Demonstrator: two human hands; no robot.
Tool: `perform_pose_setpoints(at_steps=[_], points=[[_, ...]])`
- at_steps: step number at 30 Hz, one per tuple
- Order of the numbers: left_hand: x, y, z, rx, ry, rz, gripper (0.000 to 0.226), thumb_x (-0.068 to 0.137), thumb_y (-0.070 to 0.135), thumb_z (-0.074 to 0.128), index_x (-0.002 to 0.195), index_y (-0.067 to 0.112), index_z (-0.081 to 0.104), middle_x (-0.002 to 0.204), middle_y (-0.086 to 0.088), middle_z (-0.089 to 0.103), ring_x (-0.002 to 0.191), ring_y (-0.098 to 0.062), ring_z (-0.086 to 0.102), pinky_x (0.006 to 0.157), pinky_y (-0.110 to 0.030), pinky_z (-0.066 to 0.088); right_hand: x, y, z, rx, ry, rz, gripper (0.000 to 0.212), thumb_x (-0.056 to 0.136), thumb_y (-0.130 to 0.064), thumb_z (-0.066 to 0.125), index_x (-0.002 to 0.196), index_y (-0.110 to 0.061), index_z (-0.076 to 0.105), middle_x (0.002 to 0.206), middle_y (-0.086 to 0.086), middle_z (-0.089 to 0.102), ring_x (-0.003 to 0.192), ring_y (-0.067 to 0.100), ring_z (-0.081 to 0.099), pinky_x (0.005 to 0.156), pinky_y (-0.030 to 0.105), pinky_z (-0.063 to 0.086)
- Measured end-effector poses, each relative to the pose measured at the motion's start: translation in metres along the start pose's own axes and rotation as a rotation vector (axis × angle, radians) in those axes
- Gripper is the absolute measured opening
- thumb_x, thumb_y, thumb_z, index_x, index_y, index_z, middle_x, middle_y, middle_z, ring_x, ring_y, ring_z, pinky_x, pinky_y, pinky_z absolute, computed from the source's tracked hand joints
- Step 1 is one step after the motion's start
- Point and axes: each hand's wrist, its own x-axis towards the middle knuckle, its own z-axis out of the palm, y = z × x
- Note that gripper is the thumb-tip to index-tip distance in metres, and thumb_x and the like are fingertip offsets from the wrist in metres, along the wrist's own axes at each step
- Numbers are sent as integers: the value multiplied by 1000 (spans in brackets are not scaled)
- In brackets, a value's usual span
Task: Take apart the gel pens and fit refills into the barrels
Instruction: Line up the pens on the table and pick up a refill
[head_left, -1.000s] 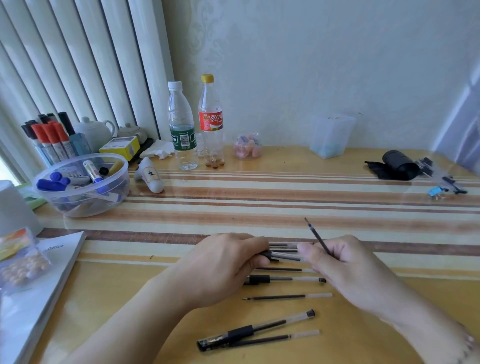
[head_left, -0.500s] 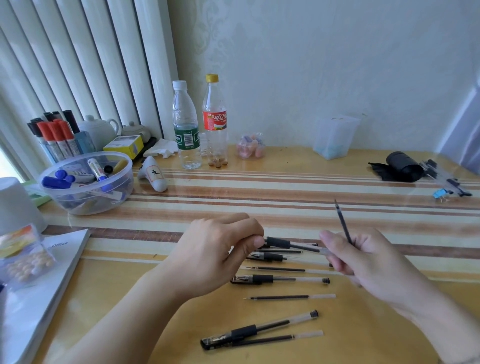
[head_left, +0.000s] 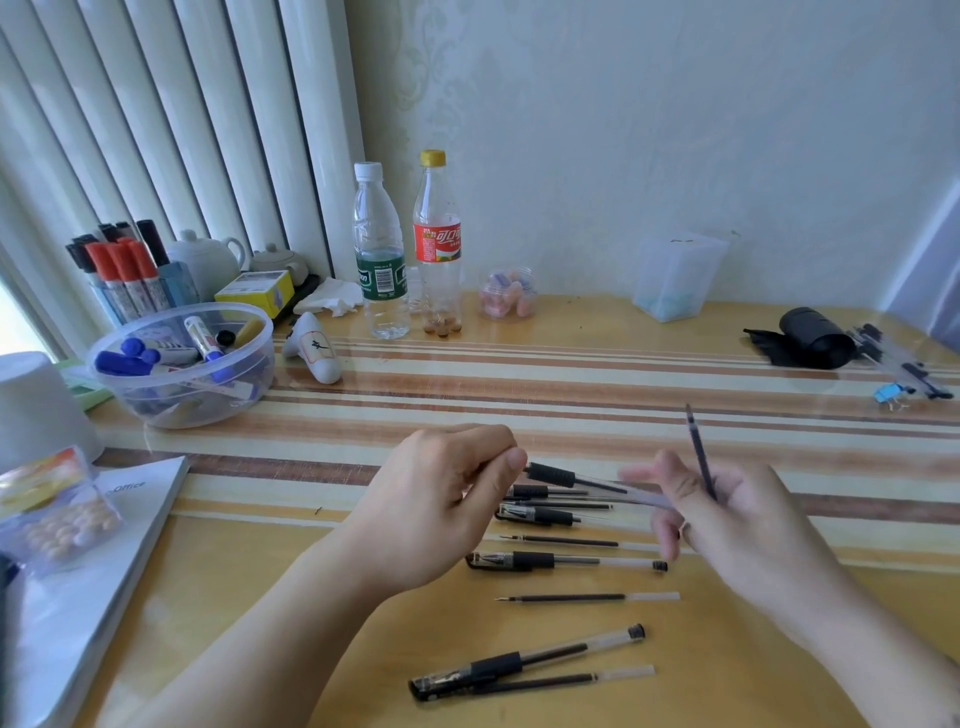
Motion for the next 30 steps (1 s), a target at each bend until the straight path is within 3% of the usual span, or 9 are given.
perform_pose_setpoints(at_steps=[2,6,9,12,21,24,26,28,30], points=[[0,0,0,-8,6,-13,36,101,28,44,65,21,41,55,1,41,52,-18,39,47,-34,33,2,1,-1,-83,-21,67,58,83,-57,48,54,-10,63,63,-2,72,76,4,71,81,41,55],[1,1,-1,-85,8,-58,37,100,22,46,64,15,45,55,2,40,51,-12,36,49,-22,29,3,-1,-3,-18,19,-4,10,72,-37,71,75,-29,66,76,-7,67,75,5,63,77,33,50],[1,4,-1,-143,-16,-92,36,100,18,49,65,10,52,56,-3,45,51,-9,37,50,-17,30,1,-2,-3,1,-14,2,21,71,-49,67,88,-38,71,74,0,68,78,8,67,82,37,55],[0,5,-2,-174,-25,-140,26,96,16,55,71,12,63,53,4,47,48,-7,38,49,-14,31,1,0,-3,-21,-63,3,21,73,-56,59,72,-41,74,61,3,66,76,7,70,88,33,54],[5,-10,-17,-188,66,-292,20,95,10,48,77,15,55,46,12,42,41,-5,31,43,-15,27,6,0,-26,-36,49,54,18,71,-45,64,77,-34,76,73,-6,75,78,-1,69,75,24,48],[8,-27,-34,-163,159,-330,23,97,11,45,76,14,55,50,10,45,43,-6,31,43,-19,28,11,0,-37,62,185,93,13,75,-36,66,76,-27,76,64,-9,73,57,-4,65,74,22,49],[9,-31,-39,-228,181,-353,26,99,7,41,79,8,58,50,16,53,40,-4,35,43,-12,28,10,0,-39,212,237,145,18,75,-33,66,79,-18,76,63,5,61,32,3,41,49,12,38],[10,-21,-32,-376,115,-331,26,101,3,39,84,5,59,69,17,67,43,2,43,45,-9,33,9,-1,-33,354,203,229,26,74,-35,63,83,-14,76,73,14,55,36,11,21,40,20,15],[8,-4,-15,-475,-42,-276,24,101,3,38,85,0,56,110,6,70,60,13,56,56,-5,43,7,-4,-20,502,62,298,29,78,-32,61,86,-8,75,69,4,60,35,11,21,41,27,11]])
